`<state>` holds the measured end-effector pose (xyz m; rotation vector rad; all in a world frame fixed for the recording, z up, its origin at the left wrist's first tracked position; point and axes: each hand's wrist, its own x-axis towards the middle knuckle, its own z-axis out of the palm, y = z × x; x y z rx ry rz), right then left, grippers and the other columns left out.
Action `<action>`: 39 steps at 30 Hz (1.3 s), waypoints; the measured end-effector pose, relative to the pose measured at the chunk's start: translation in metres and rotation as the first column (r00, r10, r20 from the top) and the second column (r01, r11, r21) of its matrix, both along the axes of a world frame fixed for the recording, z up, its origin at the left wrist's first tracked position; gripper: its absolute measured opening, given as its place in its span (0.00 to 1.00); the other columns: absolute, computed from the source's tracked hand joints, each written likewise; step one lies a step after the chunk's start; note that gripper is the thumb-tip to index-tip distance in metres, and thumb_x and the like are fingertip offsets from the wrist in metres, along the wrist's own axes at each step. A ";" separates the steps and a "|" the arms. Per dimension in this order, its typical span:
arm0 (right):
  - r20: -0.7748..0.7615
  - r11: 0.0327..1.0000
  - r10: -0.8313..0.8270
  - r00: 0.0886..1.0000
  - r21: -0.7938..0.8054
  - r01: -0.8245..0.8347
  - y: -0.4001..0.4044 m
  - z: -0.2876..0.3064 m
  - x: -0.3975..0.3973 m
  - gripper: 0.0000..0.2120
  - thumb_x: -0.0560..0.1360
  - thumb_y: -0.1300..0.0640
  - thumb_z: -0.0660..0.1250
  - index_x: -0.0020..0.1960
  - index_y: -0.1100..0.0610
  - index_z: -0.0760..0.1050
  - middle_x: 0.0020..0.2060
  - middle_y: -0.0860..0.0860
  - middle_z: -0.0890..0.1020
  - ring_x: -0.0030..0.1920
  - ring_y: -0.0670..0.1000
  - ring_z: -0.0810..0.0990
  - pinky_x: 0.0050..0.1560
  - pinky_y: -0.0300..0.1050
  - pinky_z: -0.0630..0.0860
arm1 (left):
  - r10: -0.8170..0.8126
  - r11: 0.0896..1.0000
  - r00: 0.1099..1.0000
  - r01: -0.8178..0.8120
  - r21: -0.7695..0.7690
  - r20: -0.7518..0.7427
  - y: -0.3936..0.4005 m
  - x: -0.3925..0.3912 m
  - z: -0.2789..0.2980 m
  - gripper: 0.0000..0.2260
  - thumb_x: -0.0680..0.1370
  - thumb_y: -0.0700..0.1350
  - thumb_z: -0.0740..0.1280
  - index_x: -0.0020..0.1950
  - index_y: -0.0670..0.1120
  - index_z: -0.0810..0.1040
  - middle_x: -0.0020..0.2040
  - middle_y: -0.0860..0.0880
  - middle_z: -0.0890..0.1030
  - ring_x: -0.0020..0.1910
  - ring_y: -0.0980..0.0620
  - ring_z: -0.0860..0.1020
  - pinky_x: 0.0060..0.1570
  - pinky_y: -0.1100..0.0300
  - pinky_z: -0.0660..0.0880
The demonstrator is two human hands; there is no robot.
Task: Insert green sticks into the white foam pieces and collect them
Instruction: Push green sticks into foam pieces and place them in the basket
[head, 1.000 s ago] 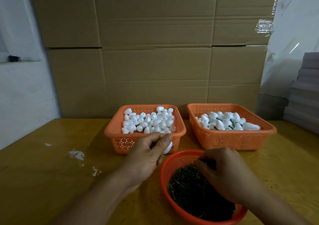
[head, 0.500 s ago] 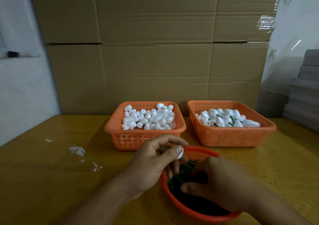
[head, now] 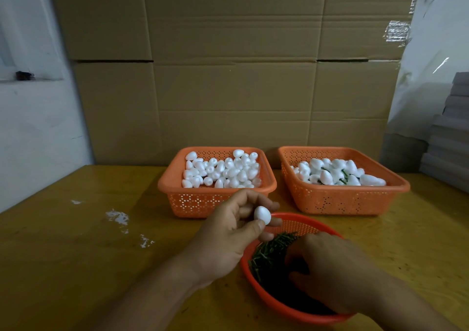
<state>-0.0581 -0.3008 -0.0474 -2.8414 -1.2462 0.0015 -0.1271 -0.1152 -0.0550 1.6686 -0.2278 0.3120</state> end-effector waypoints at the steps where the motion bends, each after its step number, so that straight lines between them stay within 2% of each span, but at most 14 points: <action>1: 0.003 1.000 0.001 1.000 0.001 -0.001 0.000 0.000 0.000 0.13 0.76 0.43 0.63 0.59 0.42 0.77 0.52 0.43 0.81 0.55 0.49 0.80 0.49 0.43 0.73 | -0.004 0.999 1.000 0.004 -0.035 -0.007 0.000 0.000 0.000 0.08 0.82 0.31 0.62 0.60 0.40 0.73 0.62 0.46 0.82 0.60 0.47 0.82 0.55 0.54 0.80; 4: 0.016 1.000 0.006 1.000 0.008 -0.006 0.000 -0.001 -0.001 0.12 0.77 0.44 0.63 0.57 0.44 0.77 0.52 0.44 0.81 0.55 0.49 0.80 0.50 0.44 0.74 | -0.044 0.982 0.998 0.035 -0.185 -0.047 -0.001 0.000 0.002 0.09 0.82 0.34 0.63 0.61 0.39 0.71 0.61 0.42 0.82 0.59 0.44 0.82 0.54 0.53 0.80; 8: 0.028 1.000 0.007 1.000 -0.014 -0.006 0.001 -0.002 -0.003 0.13 0.77 0.41 0.62 0.56 0.46 0.77 0.52 0.46 0.81 0.54 0.51 0.80 0.51 0.46 0.75 | -0.140 0.921 0.985 0.092 -0.378 -0.102 -0.003 -0.001 0.007 0.14 0.79 0.43 0.65 0.62 0.38 0.70 0.59 0.37 0.83 0.55 0.38 0.83 0.46 0.56 0.81; 13: -0.016 1.000 0.005 1.000 -0.021 -0.005 0.003 0.001 -0.005 0.10 0.78 0.44 0.63 0.55 0.46 0.78 0.51 0.45 0.81 0.54 0.50 0.80 0.51 0.45 0.75 | -0.202 0.887 0.969 0.120 -0.447 -0.140 -0.003 -0.002 0.010 0.14 0.80 0.49 0.63 0.57 0.39 0.74 0.58 0.34 0.82 0.52 0.38 0.83 0.41 0.57 0.80; 16: -0.049 0.999 -0.039 0.998 0.023 0.040 0.002 0.003 -0.004 0.06 0.76 0.46 0.65 0.50 0.45 0.77 0.49 0.45 0.81 0.51 0.49 0.80 0.50 0.46 0.77 | -0.222 0.870 0.961 0.119 -0.479 -0.166 -0.003 -0.003 0.012 0.15 0.80 0.51 0.63 0.56 0.39 0.75 0.54 0.33 0.83 0.47 0.41 0.84 0.38 0.59 0.79; 21: -0.096 0.982 -0.087 0.992 0.158 0.101 -0.001 0.006 0.004 0.06 0.73 0.45 0.71 0.41 0.45 0.75 0.39 0.43 0.78 0.42 0.43 0.77 0.44 0.41 0.77 | -0.195 0.877 0.962 0.083 -0.473 -0.193 0.000 -0.005 0.013 0.15 0.78 0.53 0.65 0.51 0.42 0.77 0.46 0.37 0.84 0.40 0.44 0.83 0.34 0.60 0.77; 25: -0.086 0.938 -0.057 0.995 0.338 0.083 -0.005 0.009 0.007 0.05 0.76 0.47 0.70 0.46 0.47 0.82 0.39 0.45 0.82 0.41 0.44 0.80 0.44 0.45 0.79 | -0.161 0.896 0.966 0.056 -0.441 -0.203 0.002 -0.005 0.013 0.14 0.78 0.54 0.65 0.48 0.44 0.78 0.42 0.39 0.83 0.36 0.46 0.82 0.32 0.61 0.75; 27: -0.085 0.867 0.003 0.996 0.496 0.039 -0.006 0.009 0.007 0.04 0.77 0.51 0.70 0.44 0.48 0.83 0.35 0.44 0.83 0.36 0.44 0.80 0.39 0.44 0.78 | -0.137 0.909 0.969 0.039 -0.415 -0.207 0.002 -0.004 0.012 0.14 0.78 0.55 0.65 0.47 0.45 0.78 0.40 0.40 0.83 0.35 0.47 0.80 0.32 0.61 0.74; 29: -0.107 0.757 0.080 0.991 0.653 0.010 -0.006 0.010 0.004 0.05 0.76 0.55 0.71 0.41 0.50 0.83 0.30 0.42 0.81 0.30 0.43 0.78 0.30 0.37 0.71 | -0.108 0.922 0.971 0.018 -0.386 -0.215 0.002 -0.004 0.011 0.14 0.77 0.56 0.66 0.47 0.45 0.77 0.38 0.41 0.82 0.33 0.48 0.78 0.32 0.60 0.72; 31: -0.167 0.675 0.167 0.972 0.738 0.011 -0.005 0.010 0.000 0.07 0.76 0.57 0.71 0.39 0.53 0.83 0.25 0.43 0.78 0.25 0.42 0.75 0.27 0.32 0.65 | -0.086 0.932 0.972 0.001 -0.362 -0.220 0.001 -0.004 0.011 0.15 0.76 0.58 0.67 0.46 0.46 0.78 0.36 0.43 0.80 0.32 0.49 0.76 0.31 0.60 0.70; 36: -0.210 0.619 0.322 0.923 0.785 -0.037 -0.001 0.008 -0.009 0.09 0.77 0.57 0.70 0.38 0.55 0.80 0.25 0.47 0.77 0.24 0.41 0.72 0.28 0.32 0.64 | -0.061 0.947 0.976 -0.010 -0.321 -0.209 -0.001 -0.005 0.009 0.18 0.74 0.59 0.69 0.46 0.44 0.76 0.34 0.44 0.78 0.31 0.50 0.75 0.30 0.60 0.70; 39: -0.167 0.615 0.352 0.921 0.783 -0.093 0.000 0.008 -0.012 0.09 0.77 0.53 0.68 0.39 0.53 0.80 0.28 0.49 0.78 0.27 0.45 0.73 0.29 0.41 0.68 | -0.054 0.951 0.978 -0.012 -0.309 -0.204 -0.001 -0.005 0.009 0.18 0.73 0.60 0.69 0.45 0.44 0.76 0.33 0.45 0.77 0.31 0.50 0.75 0.30 0.60 0.70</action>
